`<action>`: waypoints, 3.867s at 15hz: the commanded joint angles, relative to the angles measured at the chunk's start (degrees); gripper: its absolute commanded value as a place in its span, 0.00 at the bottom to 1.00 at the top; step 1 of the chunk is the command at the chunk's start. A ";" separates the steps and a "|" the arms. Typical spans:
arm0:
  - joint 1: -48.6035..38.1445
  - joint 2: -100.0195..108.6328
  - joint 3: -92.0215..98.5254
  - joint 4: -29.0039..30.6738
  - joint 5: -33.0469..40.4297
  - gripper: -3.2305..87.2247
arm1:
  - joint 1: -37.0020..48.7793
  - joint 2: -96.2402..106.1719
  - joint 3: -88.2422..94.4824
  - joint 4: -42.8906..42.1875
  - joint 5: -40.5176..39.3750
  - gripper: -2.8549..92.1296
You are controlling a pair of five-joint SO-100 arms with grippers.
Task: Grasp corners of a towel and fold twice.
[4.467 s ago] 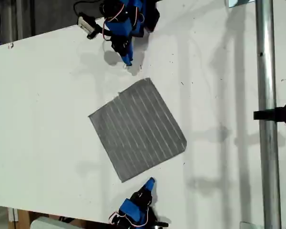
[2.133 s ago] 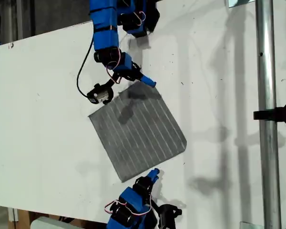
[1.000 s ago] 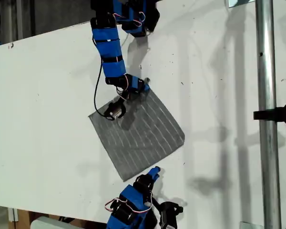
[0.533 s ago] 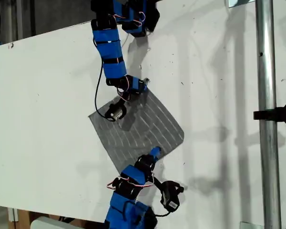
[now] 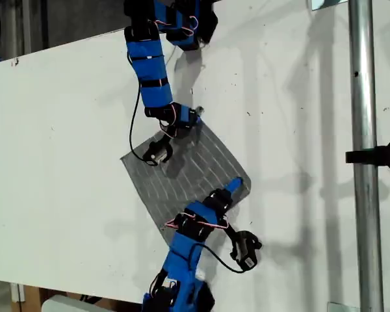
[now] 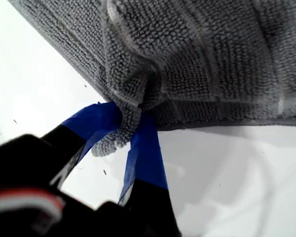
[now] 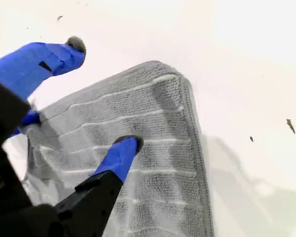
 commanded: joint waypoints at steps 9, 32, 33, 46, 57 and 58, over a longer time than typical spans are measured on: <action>-0.79 -27.60 -18.11 2.55 -12.13 0.00 | -3.43 -1.23 -2.29 1.23 2.37 0.03; -19.51 17.75 -2.46 27.95 -1.14 0.00 | 13.01 8.35 -22.41 14.06 1.85 0.03; -25.05 20.13 0.26 28.13 2.29 0.00 | 17.31 6.68 -23.55 11.07 -2.64 0.03; -23.73 23.91 30.41 9.40 -7.47 0.01 | 18.28 -13.45 -22.59 9.49 -2.29 0.03; -21.80 45.88 34.72 26.98 -9.76 0.41 | 21.01 12.22 -16.52 27.07 7.91 0.42; -21.36 54.58 40.08 24.96 -11.07 0.35 | 23.38 19.95 -11.16 26.63 11.07 0.36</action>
